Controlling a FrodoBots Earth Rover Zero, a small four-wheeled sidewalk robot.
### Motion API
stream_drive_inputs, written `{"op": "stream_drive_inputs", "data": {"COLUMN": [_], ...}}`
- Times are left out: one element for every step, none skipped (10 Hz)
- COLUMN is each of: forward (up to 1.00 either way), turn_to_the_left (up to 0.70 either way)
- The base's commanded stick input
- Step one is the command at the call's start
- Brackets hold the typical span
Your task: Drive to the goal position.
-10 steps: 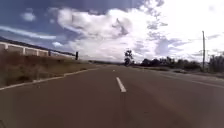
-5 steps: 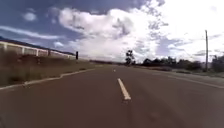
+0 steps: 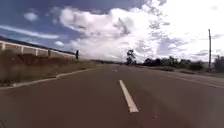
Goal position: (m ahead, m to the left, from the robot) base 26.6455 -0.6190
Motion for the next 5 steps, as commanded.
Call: {"op": "stream_drive_inputs", "data": {"forward": [1.0,1.0,1.0,1.0,1.0], "turn_to_the_left": [0.0,0.0,0.0,0.0,0.0]}}
